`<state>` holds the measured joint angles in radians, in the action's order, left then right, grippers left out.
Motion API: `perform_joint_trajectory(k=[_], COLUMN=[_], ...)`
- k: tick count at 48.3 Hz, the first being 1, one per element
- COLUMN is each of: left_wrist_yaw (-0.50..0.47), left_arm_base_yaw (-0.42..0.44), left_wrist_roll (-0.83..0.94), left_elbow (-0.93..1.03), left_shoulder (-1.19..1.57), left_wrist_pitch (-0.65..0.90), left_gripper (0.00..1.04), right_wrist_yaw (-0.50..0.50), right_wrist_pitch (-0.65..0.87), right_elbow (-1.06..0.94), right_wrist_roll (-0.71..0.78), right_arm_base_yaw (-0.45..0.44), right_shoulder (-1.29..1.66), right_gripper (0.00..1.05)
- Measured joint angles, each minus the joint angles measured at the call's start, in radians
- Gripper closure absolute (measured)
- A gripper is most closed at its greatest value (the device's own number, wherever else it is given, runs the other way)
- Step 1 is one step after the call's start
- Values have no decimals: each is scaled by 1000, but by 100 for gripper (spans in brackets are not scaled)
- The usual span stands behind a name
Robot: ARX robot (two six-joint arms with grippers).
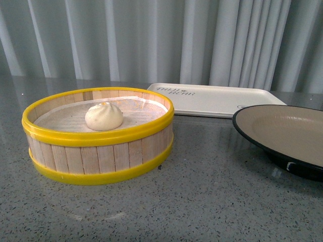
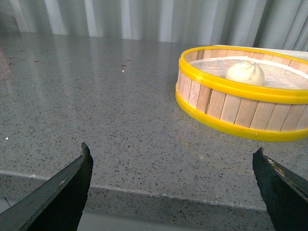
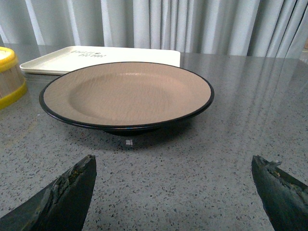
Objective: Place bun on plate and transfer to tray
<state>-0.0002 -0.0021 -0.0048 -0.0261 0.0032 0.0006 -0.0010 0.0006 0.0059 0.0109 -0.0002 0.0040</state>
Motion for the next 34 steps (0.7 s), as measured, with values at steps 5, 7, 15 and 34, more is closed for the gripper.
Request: perform_joint_trajectory(k=[5, 7, 15, 34], left_wrist_yaw=[0, 0, 0, 0], left_arm_base_yaw=[0, 0, 0, 0], left_wrist_roll=[0, 0, 0, 0], left_elbow=[0, 0, 0, 0], left_shoulder=[0, 0, 0, 0], left_wrist_pitch=[0, 0, 0, 0], left_gripper=[7, 7, 7, 7], right_wrist_yaw=[0, 0, 0, 0], right_wrist_pitch=[0, 0, 0, 0], right_elbow=[0, 0, 0, 0], right_wrist_roll=[0, 0, 0, 0], right_arm_base_yaw=[0, 0, 0, 0], right_shoulder=[0, 0, 0, 0], right_gripper=[8, 8, 8, 8])
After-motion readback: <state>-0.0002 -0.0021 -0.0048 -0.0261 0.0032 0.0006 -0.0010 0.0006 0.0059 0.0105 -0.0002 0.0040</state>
